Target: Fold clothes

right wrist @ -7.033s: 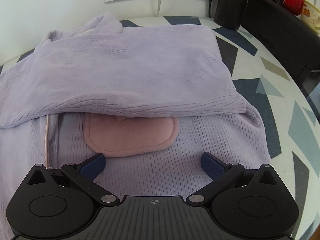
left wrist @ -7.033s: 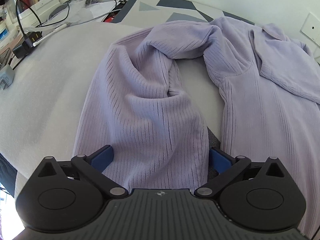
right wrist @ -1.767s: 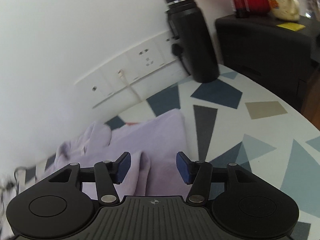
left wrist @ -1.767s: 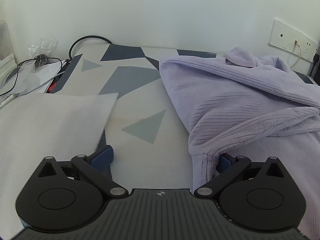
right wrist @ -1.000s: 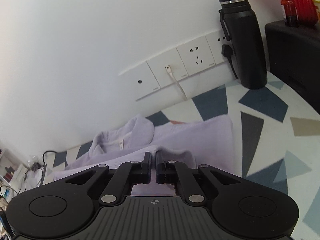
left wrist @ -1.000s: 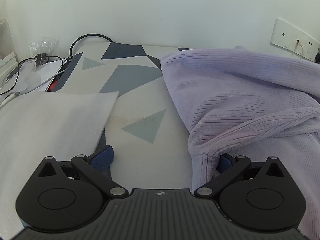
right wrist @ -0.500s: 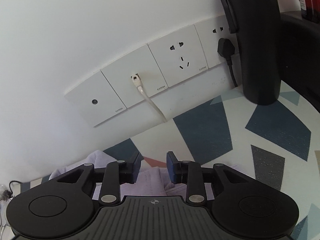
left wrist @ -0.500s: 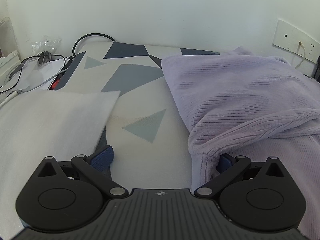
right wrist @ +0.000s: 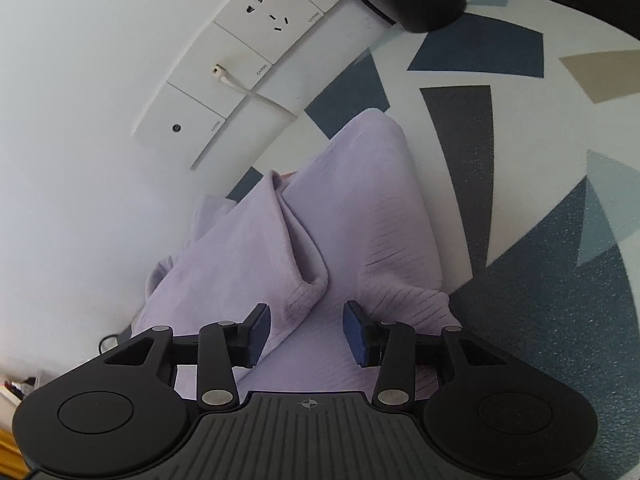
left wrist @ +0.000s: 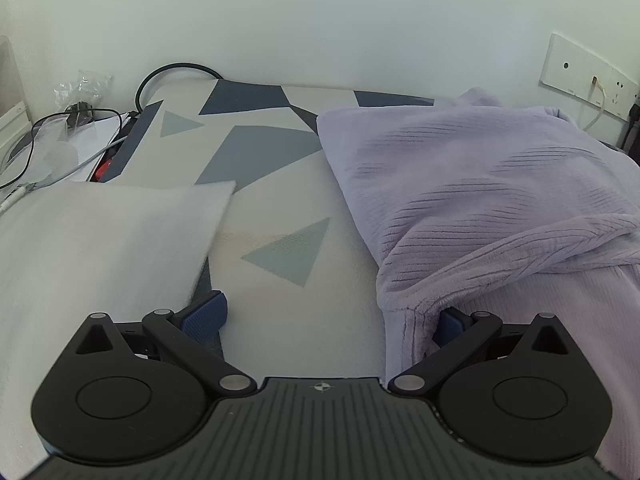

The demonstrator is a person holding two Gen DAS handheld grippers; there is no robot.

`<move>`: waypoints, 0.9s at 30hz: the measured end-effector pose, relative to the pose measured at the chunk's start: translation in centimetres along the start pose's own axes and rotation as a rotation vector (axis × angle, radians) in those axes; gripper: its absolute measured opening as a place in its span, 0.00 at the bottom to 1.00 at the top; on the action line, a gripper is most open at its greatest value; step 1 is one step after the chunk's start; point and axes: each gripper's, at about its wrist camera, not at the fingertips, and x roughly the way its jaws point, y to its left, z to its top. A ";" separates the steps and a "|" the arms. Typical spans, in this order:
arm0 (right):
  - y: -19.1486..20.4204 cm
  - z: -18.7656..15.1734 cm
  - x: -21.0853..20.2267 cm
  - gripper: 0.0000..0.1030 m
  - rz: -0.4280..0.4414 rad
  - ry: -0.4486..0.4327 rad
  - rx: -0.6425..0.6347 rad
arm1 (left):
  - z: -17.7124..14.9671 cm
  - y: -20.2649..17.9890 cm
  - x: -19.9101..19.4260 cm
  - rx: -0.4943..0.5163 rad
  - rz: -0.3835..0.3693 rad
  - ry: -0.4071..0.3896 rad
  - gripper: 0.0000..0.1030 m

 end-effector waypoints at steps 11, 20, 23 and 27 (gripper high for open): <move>3.3 -0.5 2.9 0.19 -0.111 -0.051 -0.047 | 0.0 -0.2 0.0 -0.011 0.017 0.008 1.00; 6.0 -0.5 -1.5 0.09 -0.075 -0.138 -0.106 | 0.5 0.0 0.2 0.011 0.001 0.036 1.00; 6.4 -0.7 -4.5 0.09 -0.038 -0.182 -0.114 | 0.7 0.3 0.4 0.036 -0.026 0.039 1.00; 4.6 -1.1 -7.4 0.09 -0.041 -0.186 -0.069 | 0.9 0.8 0.6 0.067 -0.061 0.042 1.00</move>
